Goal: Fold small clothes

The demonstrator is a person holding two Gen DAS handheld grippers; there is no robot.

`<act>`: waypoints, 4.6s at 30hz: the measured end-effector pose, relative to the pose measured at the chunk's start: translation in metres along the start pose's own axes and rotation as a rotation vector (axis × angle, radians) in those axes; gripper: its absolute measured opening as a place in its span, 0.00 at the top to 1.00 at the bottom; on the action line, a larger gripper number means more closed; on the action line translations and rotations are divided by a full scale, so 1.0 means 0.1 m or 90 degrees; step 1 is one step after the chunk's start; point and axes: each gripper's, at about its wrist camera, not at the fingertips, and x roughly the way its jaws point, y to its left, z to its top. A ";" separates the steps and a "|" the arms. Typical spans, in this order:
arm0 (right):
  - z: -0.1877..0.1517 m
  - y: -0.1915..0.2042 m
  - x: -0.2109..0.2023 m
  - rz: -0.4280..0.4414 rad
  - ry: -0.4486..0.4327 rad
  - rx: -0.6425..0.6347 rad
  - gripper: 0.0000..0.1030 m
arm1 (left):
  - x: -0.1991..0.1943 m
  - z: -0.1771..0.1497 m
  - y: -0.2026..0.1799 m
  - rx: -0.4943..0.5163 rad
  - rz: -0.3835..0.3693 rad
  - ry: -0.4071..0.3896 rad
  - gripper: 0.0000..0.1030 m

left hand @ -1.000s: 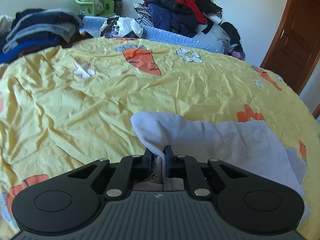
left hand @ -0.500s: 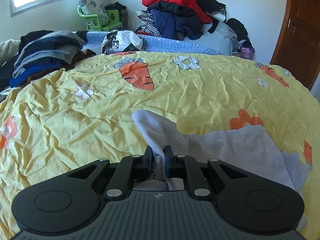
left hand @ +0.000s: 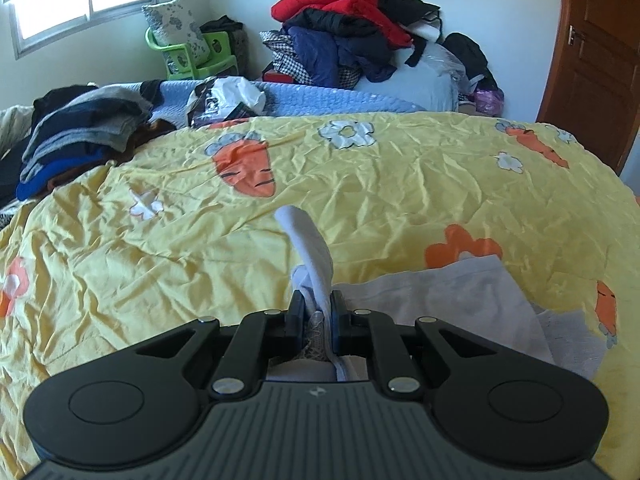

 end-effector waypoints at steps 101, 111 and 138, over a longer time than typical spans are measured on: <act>-0.45 -2.08 0.51 0.101 0.145 0.451 0.87 | 0.11 -0.44 -0.92 0.034 0.021 0.007 0.30; -0.47 -2.08 0.50 0.097 0.154 0.454 0.76 | -0.34 -0.83 -0.64 0.017 0.004 -0.007 0.25; -0.48 -2.01 0.09 0.122 0.140 0.471 0.89 | -0.67 -1.76 -0.55 0.006 0.030 -0.011 0.18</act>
